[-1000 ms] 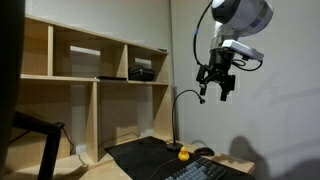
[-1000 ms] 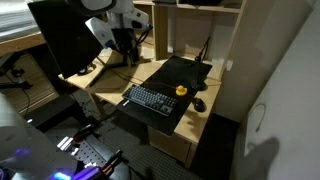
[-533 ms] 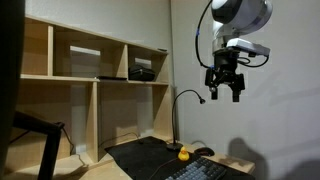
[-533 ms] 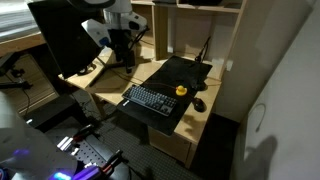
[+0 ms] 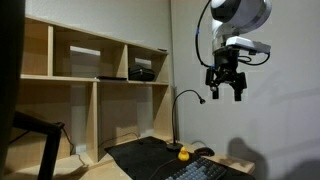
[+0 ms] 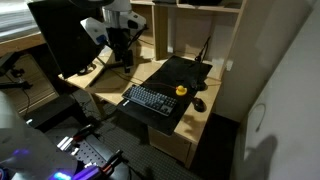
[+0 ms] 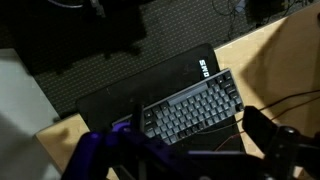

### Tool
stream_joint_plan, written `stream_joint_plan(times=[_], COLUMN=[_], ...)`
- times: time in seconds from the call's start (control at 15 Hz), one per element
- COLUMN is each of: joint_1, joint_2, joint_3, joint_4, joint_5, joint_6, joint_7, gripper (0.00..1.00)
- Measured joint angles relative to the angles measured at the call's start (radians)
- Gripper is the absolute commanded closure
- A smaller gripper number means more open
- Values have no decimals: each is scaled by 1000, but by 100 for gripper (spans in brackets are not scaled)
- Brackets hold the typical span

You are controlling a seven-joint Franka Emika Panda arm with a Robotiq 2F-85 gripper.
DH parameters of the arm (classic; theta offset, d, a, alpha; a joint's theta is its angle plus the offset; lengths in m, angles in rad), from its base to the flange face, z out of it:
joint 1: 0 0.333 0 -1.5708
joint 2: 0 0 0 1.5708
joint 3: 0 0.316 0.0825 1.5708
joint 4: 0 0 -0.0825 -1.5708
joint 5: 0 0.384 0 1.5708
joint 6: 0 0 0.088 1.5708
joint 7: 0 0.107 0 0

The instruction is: Click some buttons on the keyboard

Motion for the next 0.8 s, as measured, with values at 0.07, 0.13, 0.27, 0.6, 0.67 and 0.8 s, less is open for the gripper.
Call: stream_joint_plan(times=[0.07,0.13,0.27,0.6,0.67,0.8], joint_1=[-1,-2,-3,-4,-5,-7], joint_2=[6,22,95,316,335,344], joint_3=[3,8,24,39,35,30], joint_4=[0,-1,-7,2,10,21], joint_5=[-8,-18,-25,-26,-25,-25], joint_6=[-1,-1,25,122,128,129], joint_7=[9,24,50,65,65,64], gripper=[0,0,0,0,0,0])
